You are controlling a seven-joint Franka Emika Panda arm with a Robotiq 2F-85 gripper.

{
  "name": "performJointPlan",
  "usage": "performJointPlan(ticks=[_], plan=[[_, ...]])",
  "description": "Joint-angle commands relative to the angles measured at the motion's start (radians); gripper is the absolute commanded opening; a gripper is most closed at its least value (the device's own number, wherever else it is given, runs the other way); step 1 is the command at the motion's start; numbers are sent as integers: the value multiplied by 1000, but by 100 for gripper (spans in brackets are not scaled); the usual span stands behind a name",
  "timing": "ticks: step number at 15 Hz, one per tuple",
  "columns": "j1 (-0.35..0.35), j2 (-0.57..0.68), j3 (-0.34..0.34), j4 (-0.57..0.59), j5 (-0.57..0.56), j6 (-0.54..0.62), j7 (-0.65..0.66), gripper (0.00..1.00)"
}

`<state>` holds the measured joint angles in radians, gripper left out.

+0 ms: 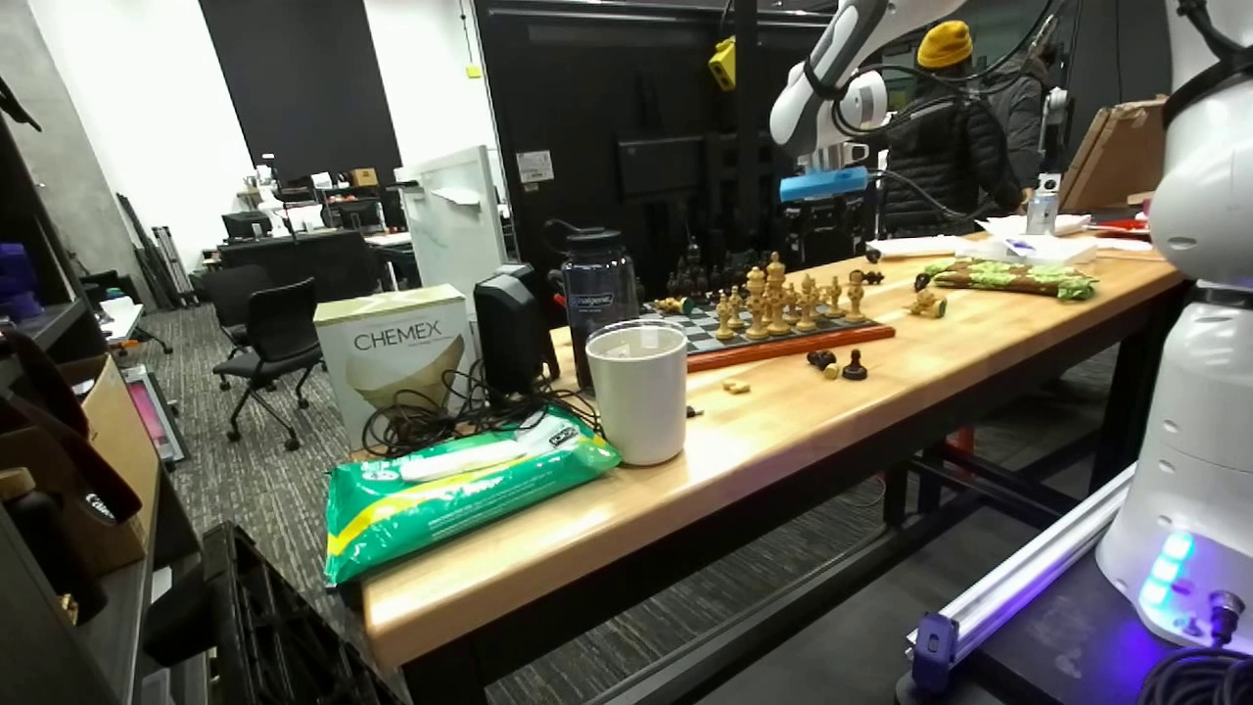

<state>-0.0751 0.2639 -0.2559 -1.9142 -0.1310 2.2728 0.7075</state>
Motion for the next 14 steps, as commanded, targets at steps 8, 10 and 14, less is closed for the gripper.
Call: performJointPlan(ticks=[8, 10, 14], plan=[[106, -8, -89, -191, -439, 383, 541, 100], [77, 10, -61, -168, -406, 363, 497, 100], [82, 9, -64, -170, -415, 367, 512, 100]])
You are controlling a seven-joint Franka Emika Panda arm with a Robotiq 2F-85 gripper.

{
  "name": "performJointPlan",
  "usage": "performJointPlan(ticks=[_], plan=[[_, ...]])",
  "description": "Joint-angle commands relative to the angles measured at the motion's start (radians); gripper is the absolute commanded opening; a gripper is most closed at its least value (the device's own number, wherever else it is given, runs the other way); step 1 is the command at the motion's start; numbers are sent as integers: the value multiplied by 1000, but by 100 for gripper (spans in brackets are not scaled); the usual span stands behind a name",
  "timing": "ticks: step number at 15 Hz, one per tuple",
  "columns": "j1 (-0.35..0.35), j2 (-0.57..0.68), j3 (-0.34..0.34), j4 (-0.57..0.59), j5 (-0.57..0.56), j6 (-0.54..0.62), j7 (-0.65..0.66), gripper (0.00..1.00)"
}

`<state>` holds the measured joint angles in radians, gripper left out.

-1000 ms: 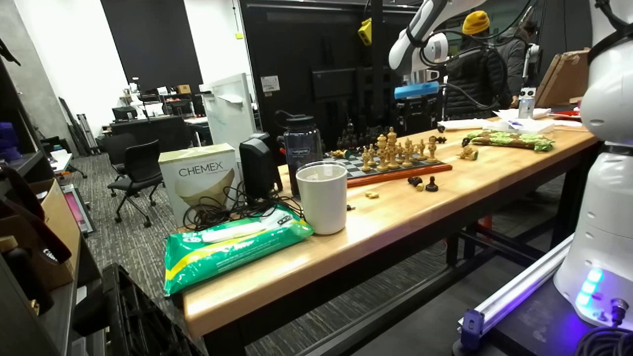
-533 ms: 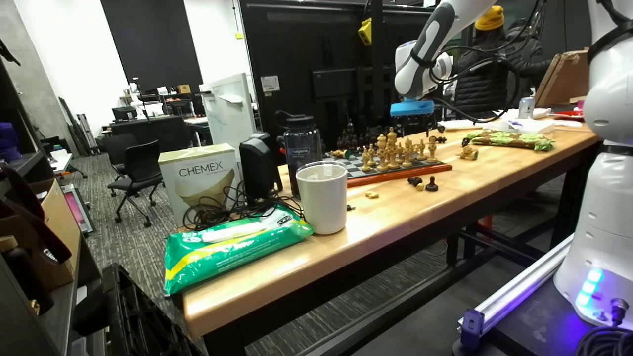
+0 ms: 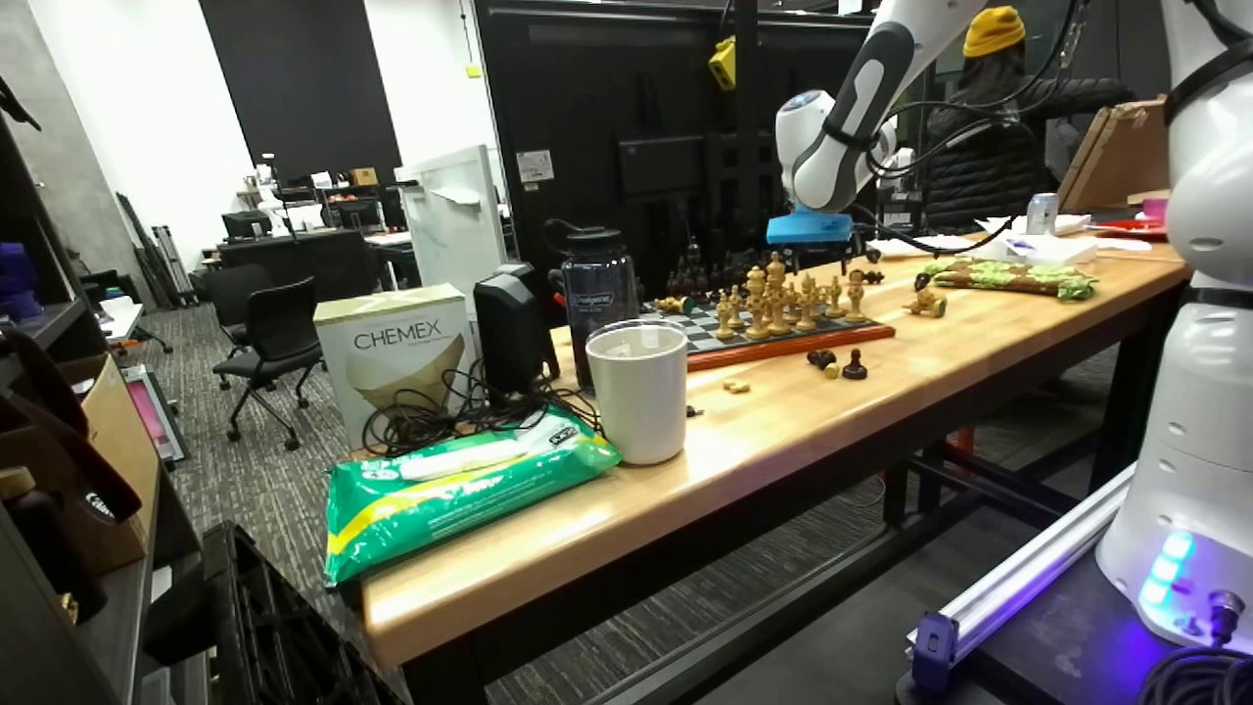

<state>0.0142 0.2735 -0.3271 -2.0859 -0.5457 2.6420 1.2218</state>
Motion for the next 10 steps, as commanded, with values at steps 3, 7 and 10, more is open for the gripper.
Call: performJointPlan(ticks=[3, 7, 10], plan=[[-7, 10, 4, 13, -2, 1, 17, 100], [7, 27, -9, 17, -23, 12, 73, 100], [16, 38, -19, 17, -41, 16, 131, 100]])
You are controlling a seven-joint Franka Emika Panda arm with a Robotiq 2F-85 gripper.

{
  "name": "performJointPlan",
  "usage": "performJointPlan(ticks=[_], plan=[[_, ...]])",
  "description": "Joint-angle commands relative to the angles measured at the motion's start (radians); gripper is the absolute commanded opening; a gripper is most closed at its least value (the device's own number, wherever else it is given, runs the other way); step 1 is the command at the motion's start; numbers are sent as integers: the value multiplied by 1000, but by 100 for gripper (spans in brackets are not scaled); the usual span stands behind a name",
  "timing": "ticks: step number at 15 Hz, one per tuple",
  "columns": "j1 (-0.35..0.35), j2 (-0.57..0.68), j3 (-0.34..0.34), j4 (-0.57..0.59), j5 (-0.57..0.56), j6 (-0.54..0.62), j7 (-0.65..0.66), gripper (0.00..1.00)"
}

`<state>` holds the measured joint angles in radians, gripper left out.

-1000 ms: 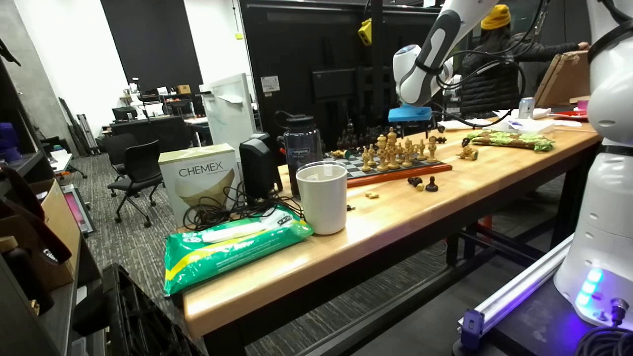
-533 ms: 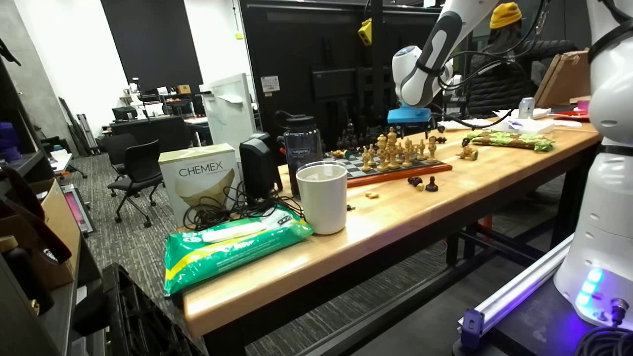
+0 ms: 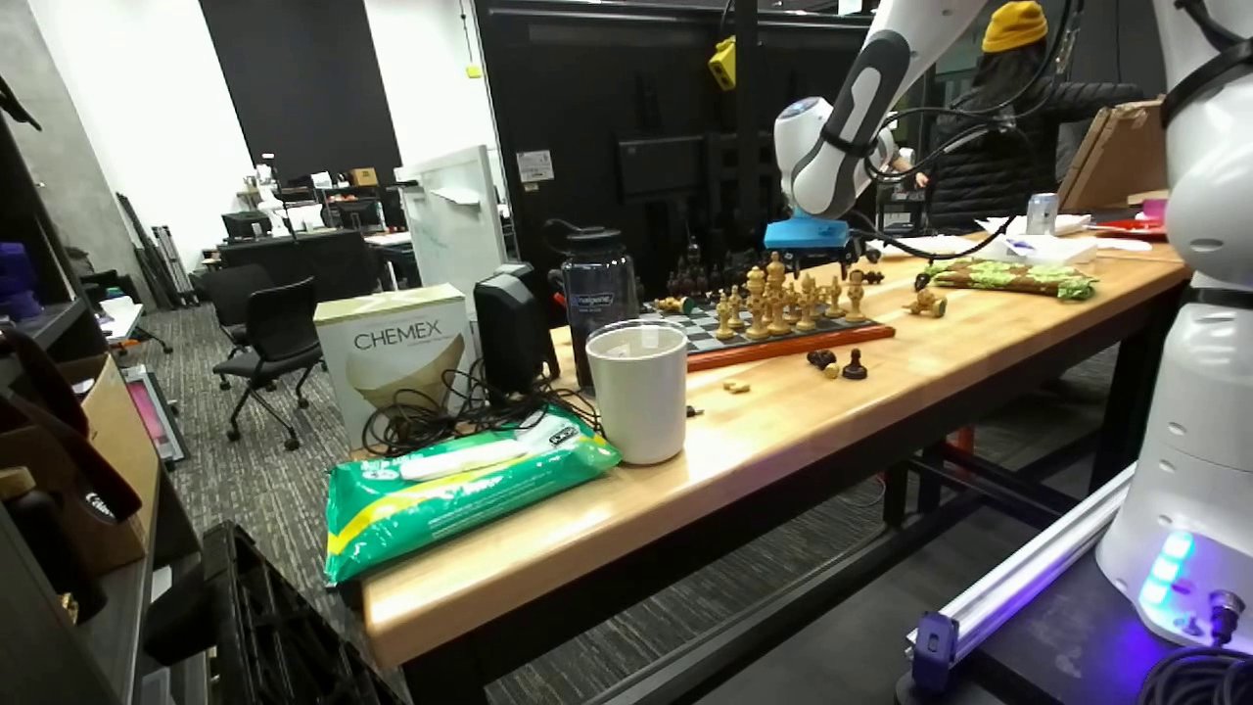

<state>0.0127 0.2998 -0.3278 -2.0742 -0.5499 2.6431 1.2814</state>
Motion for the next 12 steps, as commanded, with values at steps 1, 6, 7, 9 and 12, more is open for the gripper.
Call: performJointPlan(ticks=[1, 6, 7, 9, 12], plan=[[17, 14, -20, 3, -39, 20, 85, 100], [18, 33, -30, 3, -69, 45, 160, 100], [18, 39, -32, 5, -74, 52, 169, 100], [15, 51, -34, 6, -70, 68, 176, 100], [26, 69, -47, 9, -72, 87, 197, 100]])
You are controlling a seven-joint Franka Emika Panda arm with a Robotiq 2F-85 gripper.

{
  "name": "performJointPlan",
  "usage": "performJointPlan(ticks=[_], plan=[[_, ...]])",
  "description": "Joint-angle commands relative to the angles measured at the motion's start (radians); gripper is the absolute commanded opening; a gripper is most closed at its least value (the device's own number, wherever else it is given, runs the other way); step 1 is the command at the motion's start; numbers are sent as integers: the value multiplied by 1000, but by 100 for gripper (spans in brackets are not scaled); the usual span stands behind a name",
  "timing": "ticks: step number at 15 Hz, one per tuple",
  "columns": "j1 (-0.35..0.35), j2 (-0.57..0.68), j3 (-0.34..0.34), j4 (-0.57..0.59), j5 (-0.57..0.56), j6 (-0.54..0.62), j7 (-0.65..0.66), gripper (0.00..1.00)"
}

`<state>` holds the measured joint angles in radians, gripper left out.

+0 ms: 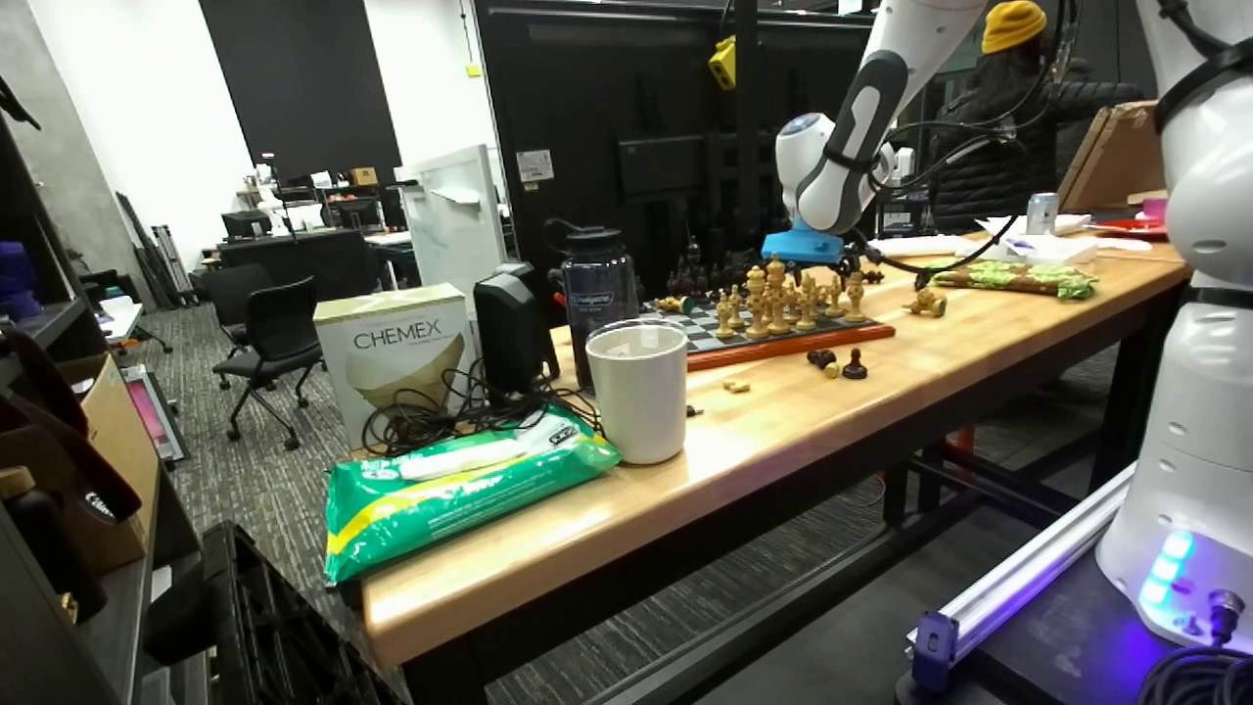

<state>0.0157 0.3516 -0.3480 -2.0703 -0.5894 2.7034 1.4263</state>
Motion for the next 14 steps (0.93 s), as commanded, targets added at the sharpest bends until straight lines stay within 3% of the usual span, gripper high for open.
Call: performJointPlan(ticks=[1, 3, 4, 5, 14], plan=[[24, 21, -29, 6, -30, 30, 55, 100], [26, 29, -34, 7, -26, 37, 61, 100], [27, 33, -35, 7, -23, 40, 60, 90], [27, 36, -37, 8, -20, 43, 58, 73], [6, 38, -21, 21, 29, 38, 25, 8]])
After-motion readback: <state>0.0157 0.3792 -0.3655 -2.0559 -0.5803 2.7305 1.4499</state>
